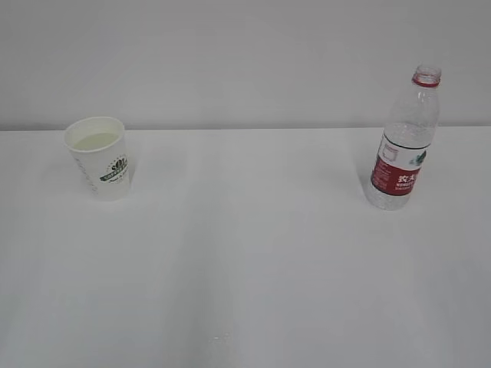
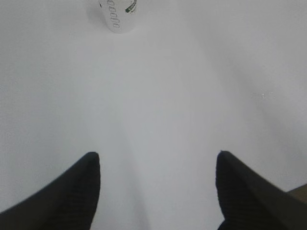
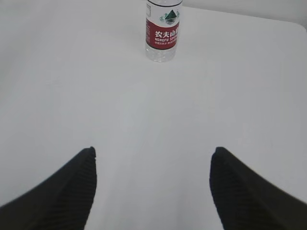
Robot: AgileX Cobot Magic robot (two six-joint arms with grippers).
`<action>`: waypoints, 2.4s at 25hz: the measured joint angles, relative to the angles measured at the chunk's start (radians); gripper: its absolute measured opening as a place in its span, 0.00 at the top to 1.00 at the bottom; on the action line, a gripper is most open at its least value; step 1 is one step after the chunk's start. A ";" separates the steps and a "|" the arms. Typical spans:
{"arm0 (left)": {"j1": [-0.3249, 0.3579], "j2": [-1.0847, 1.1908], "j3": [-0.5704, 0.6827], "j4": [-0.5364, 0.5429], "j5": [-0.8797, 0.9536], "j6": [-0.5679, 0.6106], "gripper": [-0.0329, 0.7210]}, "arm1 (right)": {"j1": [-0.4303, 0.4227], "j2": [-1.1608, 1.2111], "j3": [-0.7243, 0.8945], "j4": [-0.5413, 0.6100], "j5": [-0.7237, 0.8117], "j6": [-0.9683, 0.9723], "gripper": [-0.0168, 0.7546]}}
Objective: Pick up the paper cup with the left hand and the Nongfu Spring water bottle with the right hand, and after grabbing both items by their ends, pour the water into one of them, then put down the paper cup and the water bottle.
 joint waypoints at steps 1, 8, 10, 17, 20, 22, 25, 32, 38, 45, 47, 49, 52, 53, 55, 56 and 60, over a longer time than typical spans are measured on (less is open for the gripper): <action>0.000 0.000 0.000 -0.004 0.002 0.000 0.23 | 0.000 0.000 0.000 0.000 0.000 0.000 0.26; 0.000 0.000 0.000 -0.021 0.004 0.000 0.23 | 0.000 0.000 0.000 0.000 0.000 -0.002 0.26; 0.000 0.000 0.000 -0.021 0.004 0.001 0.23 | 0.000 0.000 0.000 0.000 0.000 -0.002 0.26; 0.000 -0.004 0.012 -0.033 -0.011 0.001 0.25 | 0.000 -0.015 0.000 0.000 0.000 -0.002 0.26; 0.000 -0.037 0.012 -0.033 -0.014 0.001 0.26 | 0.000 -0.019 0.000 0.000 0.000 -0.002 0.26; 0.000 -0.066 0.012 -0.035 -0.014 0.001 0.26 | 0.000 -0.019 0.002 0.000 0.001 -0.002 0.26; 0.000 -0.120 0.012 -0.035 -0.014 0.001 0.26 | 0.000 -0.019 0.002 0.000 0.001 -0.002 0.26; 0.000 -0.156 0.012 -0.038 -0.014 0.001 0.26 | 0.000 -0.019 0.002 0.000 0.001 -0.002 0.26; 0.000 -0.156 0.012 -0.038 -0.014 0.001 0.26 | 0.000 -0.019 0.002 0.000 0.001 -0.002 0.26; 0.094 -0.156 0.012 -0.038 -0.014 0.001 0.26 | 0.000 -0.019 0.002 0.000 0.001 -0.002 0.26; 0.115 -0.156 0.012 -0.038 -0.014 0.001 0.26 | 0.000 -0.019 0.002 0.000 0.001 -0.002 0.26; 0.121 -0.156 0.012 -0.038 -0.014 0.001 0.26 | 0.000 -0.019 0.002 0.000 0.001 -0.002 0.26; 0.122 -0.156 0.012 -0.038 -0.014 0.001 0.26 | 0.000 -0.019 0.002 0.000 0.001 -0.002 0.26; 0.122 -0.156 0.012 -0.038 -0.014 0.001 0.26 | 0.000 -0.019 0.002 0.000 0.001 -0.002 0.26; 0.122 -0.156 0.012 -0.038 -0.014 0.001 0.26 | 0.006 -0.019 0.002 0.000 0.001 -0.002 0.26; 0.122 -0.156 0.012 -0.038 -0.014 0.001 0.26 | 0.006 -0.019 0.002 0.000 0.001 -0.002 0.26; 0.122 -0.156 0.012 -0.038 -0.014 0.001 0.26 | 0.005 -0.019 0.002 0.000 0.001 -0.002 0.26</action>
